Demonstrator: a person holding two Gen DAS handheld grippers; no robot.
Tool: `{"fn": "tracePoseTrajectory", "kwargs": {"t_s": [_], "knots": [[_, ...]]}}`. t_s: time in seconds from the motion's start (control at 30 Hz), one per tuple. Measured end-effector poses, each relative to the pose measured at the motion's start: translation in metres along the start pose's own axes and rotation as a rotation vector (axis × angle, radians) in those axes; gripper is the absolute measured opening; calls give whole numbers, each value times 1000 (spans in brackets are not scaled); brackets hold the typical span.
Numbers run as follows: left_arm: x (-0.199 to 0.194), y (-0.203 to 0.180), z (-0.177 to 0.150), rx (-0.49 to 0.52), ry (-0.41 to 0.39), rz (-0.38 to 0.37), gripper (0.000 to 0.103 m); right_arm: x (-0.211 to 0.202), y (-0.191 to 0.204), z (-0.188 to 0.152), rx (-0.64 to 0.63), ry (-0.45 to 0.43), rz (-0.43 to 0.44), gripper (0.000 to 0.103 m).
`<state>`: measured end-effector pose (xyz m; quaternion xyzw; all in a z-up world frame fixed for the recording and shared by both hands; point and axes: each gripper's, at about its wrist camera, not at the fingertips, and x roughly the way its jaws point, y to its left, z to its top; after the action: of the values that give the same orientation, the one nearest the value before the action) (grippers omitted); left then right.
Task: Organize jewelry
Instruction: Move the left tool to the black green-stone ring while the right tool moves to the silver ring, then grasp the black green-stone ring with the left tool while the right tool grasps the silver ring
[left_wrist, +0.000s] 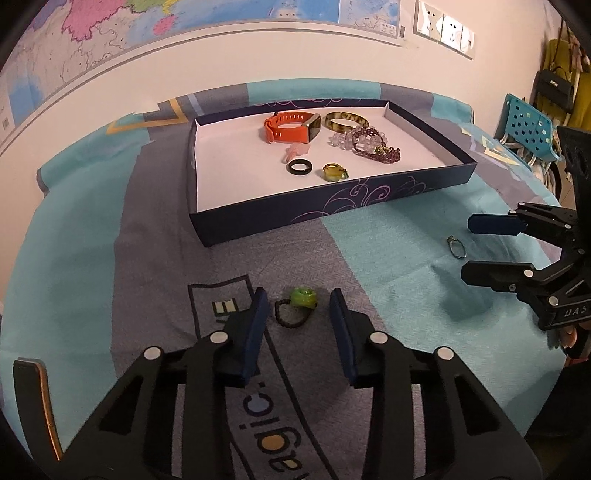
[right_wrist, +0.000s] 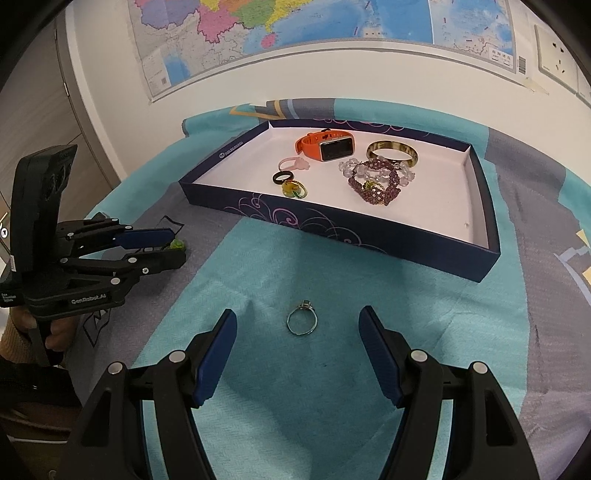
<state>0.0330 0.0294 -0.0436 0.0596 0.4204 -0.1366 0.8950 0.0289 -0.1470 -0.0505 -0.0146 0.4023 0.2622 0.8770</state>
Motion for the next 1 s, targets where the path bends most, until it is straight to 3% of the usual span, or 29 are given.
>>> {"fn": "tracePoseTrajectory", "kwargs": {"t_s": [0.07, 0.27, 0.87, 1.0], "knots": [[0, -1, 0, 2, 0, -2, 23, 1, 1, 0, -2, 1, 2, 66], [-1, -2, 0, -9, -3, 0, 23, 1, 2, -1, -6, 0, 2, 64], [-2, -3, 1, -25, -8, -18, 23, 4, 11, -2, -73, 20, -88, 19], [-2, -3, 1, -30, -9, -20, 23, 4, 12, -2, -77, 21, -88, 16]]}}
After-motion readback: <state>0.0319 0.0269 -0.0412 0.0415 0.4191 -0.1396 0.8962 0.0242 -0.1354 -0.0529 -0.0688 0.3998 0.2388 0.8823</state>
